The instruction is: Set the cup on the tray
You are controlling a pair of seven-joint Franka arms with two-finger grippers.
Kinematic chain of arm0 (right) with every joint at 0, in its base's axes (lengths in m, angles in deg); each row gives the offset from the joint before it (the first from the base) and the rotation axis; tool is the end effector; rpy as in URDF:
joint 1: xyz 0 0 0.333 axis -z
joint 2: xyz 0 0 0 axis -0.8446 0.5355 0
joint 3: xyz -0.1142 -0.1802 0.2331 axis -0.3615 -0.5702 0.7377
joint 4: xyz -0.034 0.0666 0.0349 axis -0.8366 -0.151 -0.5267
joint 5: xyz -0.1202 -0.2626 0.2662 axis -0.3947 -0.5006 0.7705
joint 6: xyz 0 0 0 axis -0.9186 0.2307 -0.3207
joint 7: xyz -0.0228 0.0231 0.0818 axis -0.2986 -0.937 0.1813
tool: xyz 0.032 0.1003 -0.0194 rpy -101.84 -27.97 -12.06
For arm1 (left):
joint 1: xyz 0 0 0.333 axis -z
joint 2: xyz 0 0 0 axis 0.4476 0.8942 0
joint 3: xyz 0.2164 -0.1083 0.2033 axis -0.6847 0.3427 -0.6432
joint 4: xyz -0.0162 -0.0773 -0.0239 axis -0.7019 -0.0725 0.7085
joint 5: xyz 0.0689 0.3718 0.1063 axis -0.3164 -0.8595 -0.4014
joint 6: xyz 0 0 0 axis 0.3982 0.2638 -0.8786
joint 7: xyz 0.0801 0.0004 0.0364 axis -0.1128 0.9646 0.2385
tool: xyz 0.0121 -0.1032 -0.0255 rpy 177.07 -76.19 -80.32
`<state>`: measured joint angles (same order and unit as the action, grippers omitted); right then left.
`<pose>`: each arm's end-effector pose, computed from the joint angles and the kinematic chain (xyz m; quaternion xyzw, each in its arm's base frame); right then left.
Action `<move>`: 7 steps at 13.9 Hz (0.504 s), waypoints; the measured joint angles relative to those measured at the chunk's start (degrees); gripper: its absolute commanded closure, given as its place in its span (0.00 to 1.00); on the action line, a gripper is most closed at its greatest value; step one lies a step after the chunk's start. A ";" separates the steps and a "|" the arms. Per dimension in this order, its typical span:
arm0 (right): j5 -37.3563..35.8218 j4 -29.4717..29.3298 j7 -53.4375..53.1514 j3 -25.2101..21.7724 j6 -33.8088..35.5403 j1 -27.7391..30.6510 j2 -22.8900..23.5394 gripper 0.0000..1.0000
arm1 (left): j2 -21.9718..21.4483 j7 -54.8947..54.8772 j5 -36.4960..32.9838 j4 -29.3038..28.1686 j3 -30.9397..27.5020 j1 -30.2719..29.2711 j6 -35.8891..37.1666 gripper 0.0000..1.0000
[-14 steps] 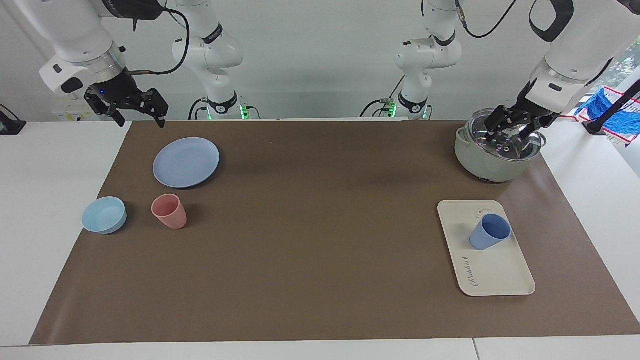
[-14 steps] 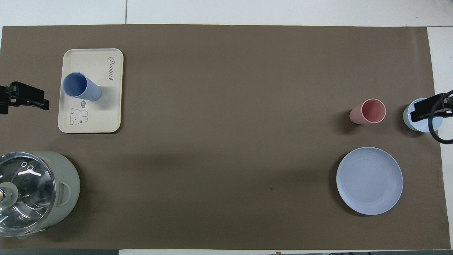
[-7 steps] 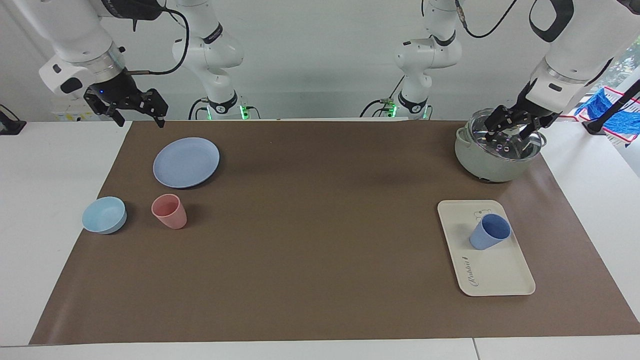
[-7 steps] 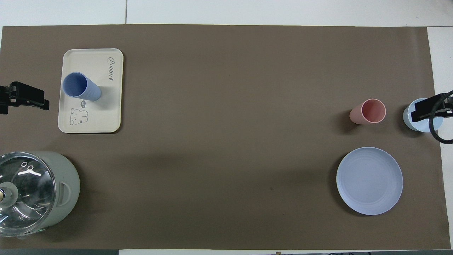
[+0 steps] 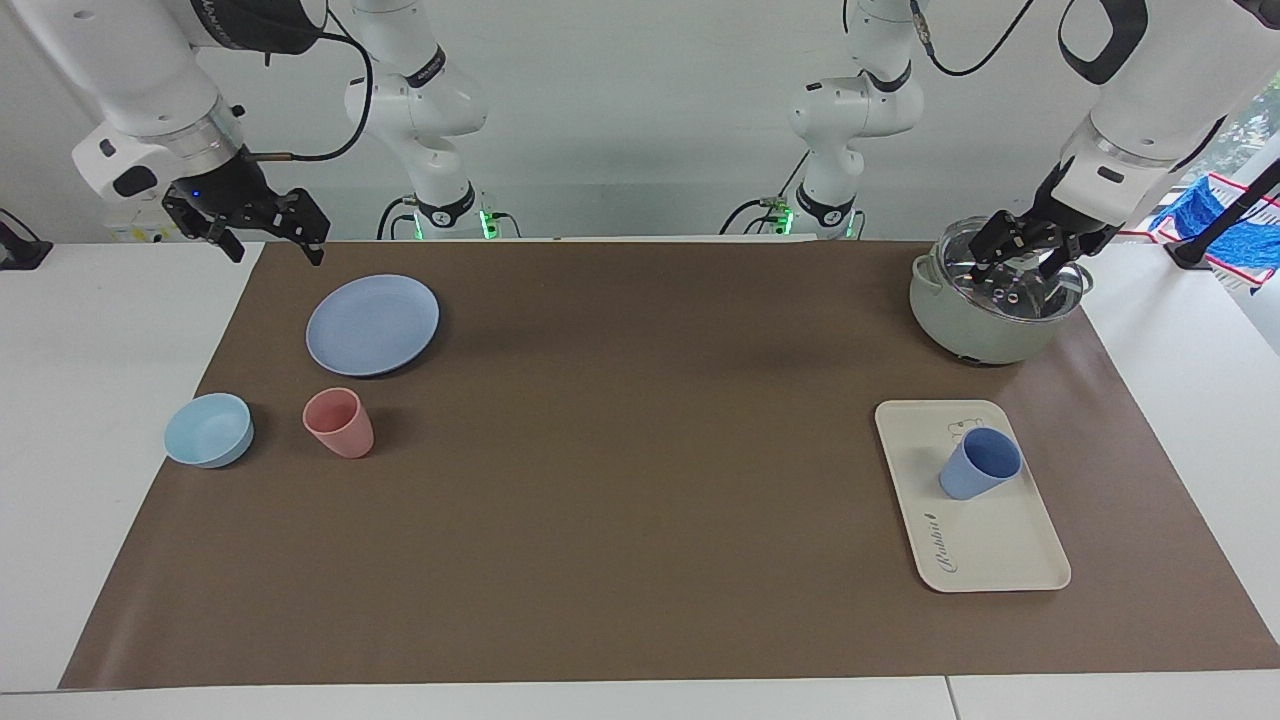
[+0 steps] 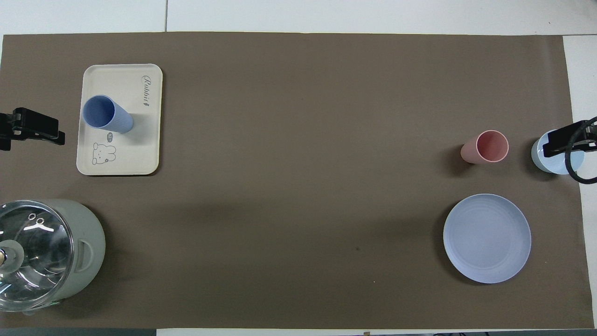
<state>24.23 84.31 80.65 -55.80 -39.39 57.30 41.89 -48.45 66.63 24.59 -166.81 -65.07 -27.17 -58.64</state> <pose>0.5363 -0.0423 0.6269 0.9980 -0.0366 -0.0505 0.0087 0.5551 -0.0230 0.6267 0.9996 0.0036 -0.0253 0.0143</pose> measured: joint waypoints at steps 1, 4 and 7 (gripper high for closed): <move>0.00 0.16 0.00 0.01 -0.22 -0.01 0.00 0.00 | 0.00 0.00 0.00 0.00 0.00 0.00 0.00 0.00; 0.00 0.33 0.00 0.11 -0.41 -0.06 -0.01 0.00 | 0.00 0.00 0.00 0.00 0.00 0.00 0.00 0.00; 0.00 0.35 0.00 0.15 -0.41 -0.06 -0.01 0.00 | 0.00 0.00 0.00 0.00 0.00 0.00 0.00 0.00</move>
<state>24.23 84.66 80.65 -55.65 -39.81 57.24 41.88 -48.45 66.63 24.59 -166.81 -65.07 -27.17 -58.64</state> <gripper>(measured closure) 0.000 0.000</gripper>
